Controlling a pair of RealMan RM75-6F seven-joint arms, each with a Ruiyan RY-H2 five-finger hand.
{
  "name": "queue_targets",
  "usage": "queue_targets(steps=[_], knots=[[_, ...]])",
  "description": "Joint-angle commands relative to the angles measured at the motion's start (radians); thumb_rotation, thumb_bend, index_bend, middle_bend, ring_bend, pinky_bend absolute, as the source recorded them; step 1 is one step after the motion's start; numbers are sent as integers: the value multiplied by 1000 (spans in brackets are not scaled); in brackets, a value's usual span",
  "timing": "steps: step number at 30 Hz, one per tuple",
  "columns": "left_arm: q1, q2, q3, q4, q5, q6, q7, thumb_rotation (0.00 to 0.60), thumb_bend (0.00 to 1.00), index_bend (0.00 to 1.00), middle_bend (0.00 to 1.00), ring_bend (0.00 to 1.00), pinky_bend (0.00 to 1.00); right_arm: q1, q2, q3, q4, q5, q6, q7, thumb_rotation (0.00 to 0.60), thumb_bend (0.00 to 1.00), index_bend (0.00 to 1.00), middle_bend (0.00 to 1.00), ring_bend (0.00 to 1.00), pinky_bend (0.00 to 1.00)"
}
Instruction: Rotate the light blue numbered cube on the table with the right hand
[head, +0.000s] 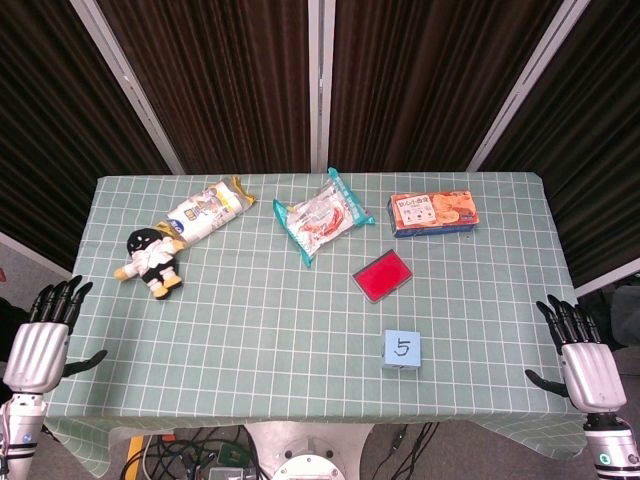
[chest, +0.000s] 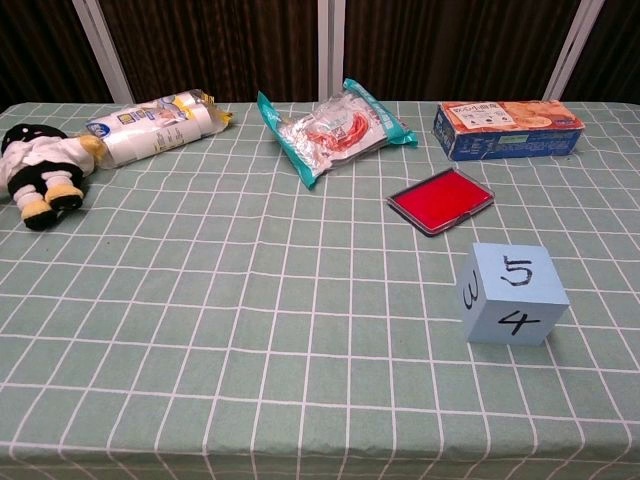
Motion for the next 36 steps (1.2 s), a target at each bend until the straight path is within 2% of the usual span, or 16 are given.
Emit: queue_targets(steps=[1,8,10,11,12,13,15,17,19,20,21,23,26,28,32,36], knots=[[-1,0,1,0,-1,-3,1,600,2,53,0,0,0,-1,0,0,2,3,-1,1,600,0,0,0,0,0],[-7,-2,2,6,-2,-16,-1,600,2,54,0,0,0,27,37,1,-27,-20,-27,-27,600,0,0,0,0,0],[-10,-2,0,6,-4,-19,-3,600,2,54,0,0,0,45,70,-2,-56,-20,-63,-30,600,48,0,0,0,0],[-12,-2,-1,6,-5,-21,-3,600,2,54,0,0,0,60,98,-5,-78,-24,-91,-31,600,143,0,0,0,0],[-13,-2,0,5,-3,-22,-1,600,2,54,0,0,0,73,117,-7,-92,-31,-108,-30,600,351,0,0,0,0],[-13,-3,1,5,1,-22,3,600,2,54,0,0,0,90,140,-9,-104,-43,-129,-31,600,489,0,0,0,0],[-13,-7,4,8,4,-22,9,600,2,53,0,0,0,111,167,-9,-119,-58,-153,-31,600,865,0,6,0,0],[-13,-13,6,10,1,-25,13,600,2,54,0,0,0,129,184,-5,-126,-70,-165,-43,600,994,0,58,21,52],[-15,-20,6,9,1,-27,18,600,2,54,0,0,0,140,184,3,-130,-72,-166,-47,600,1000,0,179,175,253],[-16,-23,6,8,1,-28,21,600,2,54,0,0,0,144,180,4,-130,-72,-168,-48,600,1000,0,330,370,458],[-18,-25,6,7,2,-30,25,600,2,53,0,0,0,151,178,2,-128,-76,-176,-49,600,1000,0,478,520,602],[-23,-27,5,4,4,-35,35,600,2,53,0,0,0,165,168,-3,-112,-98,-186,-66,600,1000,0,698,682,732],[-28,-27,3,-4,4,-40,48,600,2,53,0,0,0,180,149,-23,-93,-144,-195,-77,600,1000,0,904,813,800],[-30,-26,2,-10,2,-42,55,600,2,53,0,0,0,195,150,-42,-94,-171,-217,-68,600,1000,0,978,853,809],[-31,-26,4,-15,-1,-45,64,600,2,54,0,0,0,230,198,-87,-144,-195,-317,-107,600,1000,12,1000,866,809],[-31,-26,5,-16,-3,-47,67,600,2,54,0,0,0,272,277,-109,-239,-153,-452,-190,600,1000,133,1000,866,809]])
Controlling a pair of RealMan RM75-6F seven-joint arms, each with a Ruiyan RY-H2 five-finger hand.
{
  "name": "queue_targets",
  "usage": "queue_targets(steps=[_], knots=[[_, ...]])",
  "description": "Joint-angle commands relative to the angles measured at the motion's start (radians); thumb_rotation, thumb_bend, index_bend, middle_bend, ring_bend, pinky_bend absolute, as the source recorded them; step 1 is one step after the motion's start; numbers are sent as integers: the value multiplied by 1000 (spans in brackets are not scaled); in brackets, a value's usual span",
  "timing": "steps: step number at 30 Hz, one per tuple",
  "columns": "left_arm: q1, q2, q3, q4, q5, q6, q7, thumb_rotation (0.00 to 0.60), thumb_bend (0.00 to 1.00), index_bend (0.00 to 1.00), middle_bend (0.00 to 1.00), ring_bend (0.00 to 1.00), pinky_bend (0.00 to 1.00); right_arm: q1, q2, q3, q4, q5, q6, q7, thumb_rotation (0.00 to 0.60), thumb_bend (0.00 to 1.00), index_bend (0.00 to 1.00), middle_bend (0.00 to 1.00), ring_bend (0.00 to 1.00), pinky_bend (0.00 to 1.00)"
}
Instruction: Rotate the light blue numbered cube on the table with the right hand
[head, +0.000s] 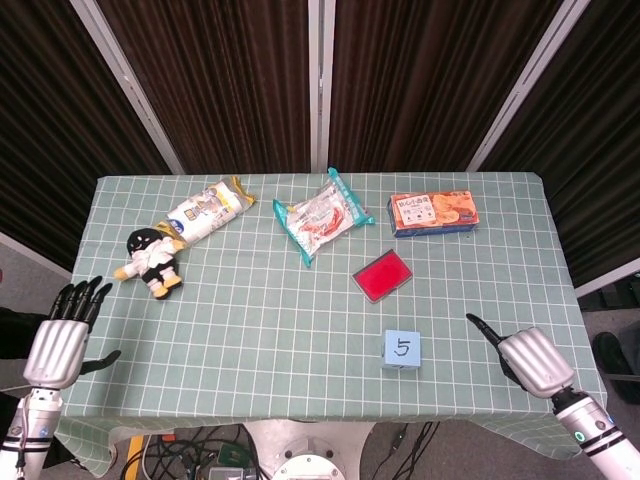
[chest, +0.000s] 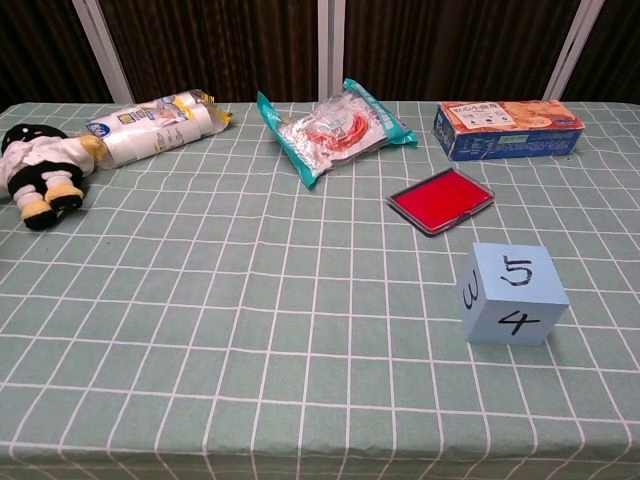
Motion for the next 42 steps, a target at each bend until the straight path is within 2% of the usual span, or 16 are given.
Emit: queue_targets(steps=[1,5,9,30,42], knots=[[0,-1,0,0,0,0,0,600,2,54,0,0,0,52,84,-29,-103,43,-139,-90,600,1000,158,1000,866,809],[-1,-2,1,2,0,1,-2,600,2,54,0,0,0,89,116,-21,-172,119,-243,-176,600,1000,262,1000,866,809],[-1,0,2,2,0,-1,-3,600,2,54,0,0,0,117,112,-22,-219,164,-315,-231,600,1000,302,1000,866,809],[-2,4,3,13,-9,-4,-18,600,2,53,0,0,0,217,49,-7,-315,240,-433,-358,600,1000,289,1000,866,809],[3,3,3,23,-7,7,-37,600,2,53,0,0,0,276,3,11,-342,346,-480,-457,600,1000,262,1000,866,809]])
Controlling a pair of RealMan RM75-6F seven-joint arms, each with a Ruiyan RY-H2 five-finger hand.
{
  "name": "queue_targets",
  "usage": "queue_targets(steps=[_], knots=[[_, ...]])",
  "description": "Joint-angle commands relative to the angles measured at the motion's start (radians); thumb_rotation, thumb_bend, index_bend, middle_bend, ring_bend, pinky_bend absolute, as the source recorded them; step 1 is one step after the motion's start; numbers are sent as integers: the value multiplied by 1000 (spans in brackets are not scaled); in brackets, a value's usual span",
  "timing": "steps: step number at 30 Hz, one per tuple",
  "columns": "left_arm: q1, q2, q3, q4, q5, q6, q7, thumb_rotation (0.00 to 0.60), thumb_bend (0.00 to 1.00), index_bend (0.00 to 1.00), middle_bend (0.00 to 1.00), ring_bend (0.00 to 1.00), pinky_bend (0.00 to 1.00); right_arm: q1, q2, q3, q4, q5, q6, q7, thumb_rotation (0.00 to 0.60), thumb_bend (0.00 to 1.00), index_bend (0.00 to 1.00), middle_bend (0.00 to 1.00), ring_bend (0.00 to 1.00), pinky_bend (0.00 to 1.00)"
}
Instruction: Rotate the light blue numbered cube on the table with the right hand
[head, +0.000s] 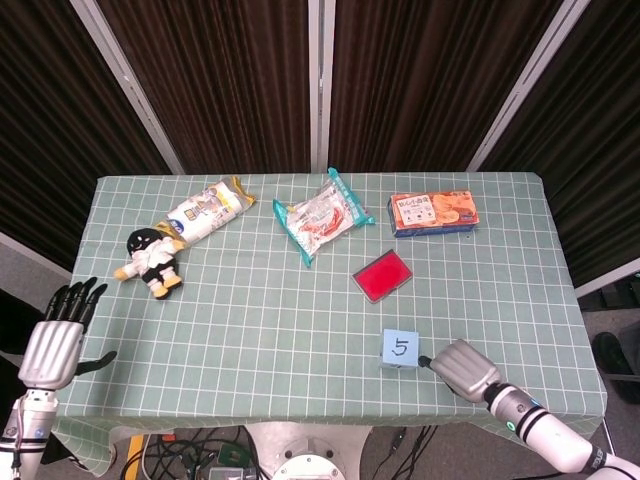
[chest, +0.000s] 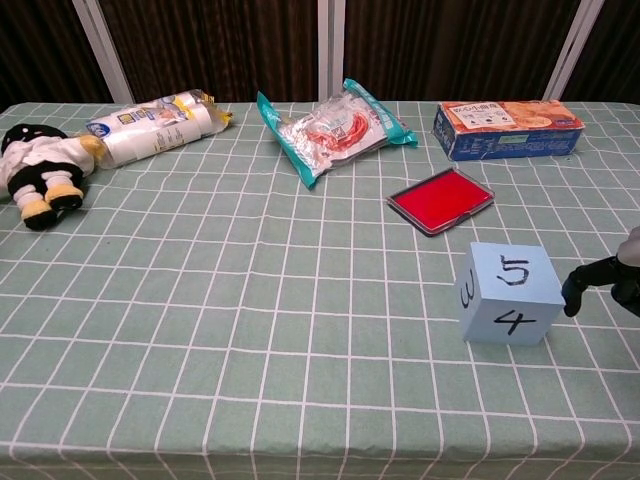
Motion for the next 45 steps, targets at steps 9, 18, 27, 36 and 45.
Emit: queue_targets(steps=[9,18,27,36,45], knots=[[5,5,1,10,-1,6,-17,600,2,53,0,0,0,63,-55,17,-42,63,-21,-73,600,1000,228,1000,866,809],[13,11,1,18,-3,15,-33,600,2,54,0,0,0,153,-132,45,-54,194,-44,-171,600,1000,199,1000,866,809],[17,15,1,31,-6,17,-55,600,2,54,0,0,0,230,-168,25,-85,305,-30,-251,600,1000,191,1000,867,809],[19,20,-2,32,-5,23,-64,600,2,53,0,0,0,336,-199,21,-109,445,6,-351,600,1000,188,1000,875,809],[24,26,-3,39,-7,27,-80,600,2,54,0,0,0,487,-245,12,-120,659,68,-458,600,1000,183,1000,875,809]])
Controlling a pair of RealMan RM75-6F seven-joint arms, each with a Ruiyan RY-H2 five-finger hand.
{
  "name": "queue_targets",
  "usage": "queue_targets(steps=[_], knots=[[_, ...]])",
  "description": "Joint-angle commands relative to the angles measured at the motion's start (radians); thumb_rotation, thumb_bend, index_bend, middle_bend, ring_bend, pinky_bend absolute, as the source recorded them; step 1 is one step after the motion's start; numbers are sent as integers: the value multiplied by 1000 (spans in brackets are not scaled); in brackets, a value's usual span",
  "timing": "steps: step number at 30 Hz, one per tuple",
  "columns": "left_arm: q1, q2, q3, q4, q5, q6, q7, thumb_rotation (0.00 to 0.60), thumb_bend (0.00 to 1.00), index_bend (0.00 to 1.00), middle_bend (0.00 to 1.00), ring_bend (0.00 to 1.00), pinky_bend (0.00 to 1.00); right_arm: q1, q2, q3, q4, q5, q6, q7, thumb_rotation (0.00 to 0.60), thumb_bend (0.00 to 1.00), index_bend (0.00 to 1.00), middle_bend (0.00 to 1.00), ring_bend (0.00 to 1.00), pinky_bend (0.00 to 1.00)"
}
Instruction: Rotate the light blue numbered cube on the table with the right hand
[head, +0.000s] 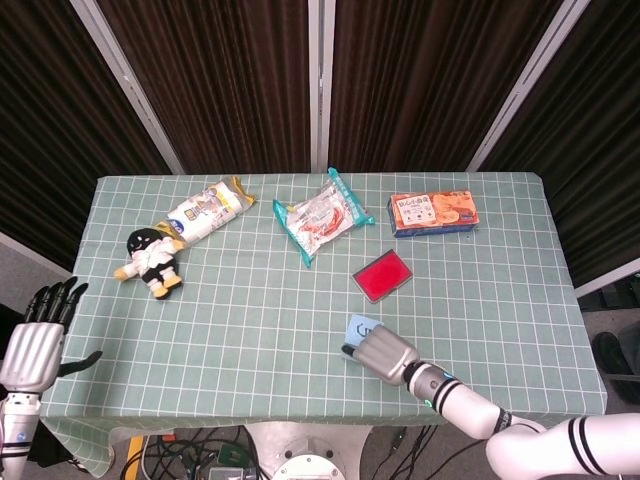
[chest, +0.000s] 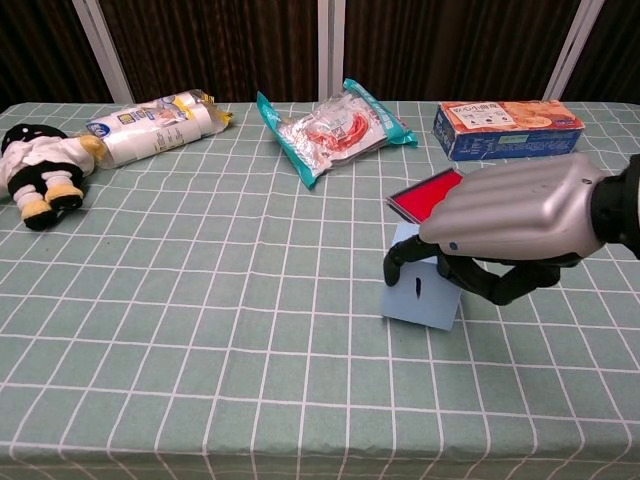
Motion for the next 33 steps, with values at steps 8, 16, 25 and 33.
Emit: queue_targets(steps=[8,16,25,33], knots=[[6,5,-1,11,-1,8,-19,600,3,53,0,0,0,162,-52,-19,-19,200,50,-55,600,1000,168,1000,877,809],[9,13,-3,10,3,15,-27,600,2,54,0,0,0,246,-37,-55,-54,292,54,-44,600,1000,87,1000,884,816],[8,13,-4,10,5,13,-27,600,2,54,0,0,0,323,11,-82,-79,355,33,-3,600,1000,66,1000,900,822],[7,16,-4,3,7,12,-23,600,2,53,0,0,0,387,46,-109,-97,380,-7,41,600,1000,66,1000,900,822]])
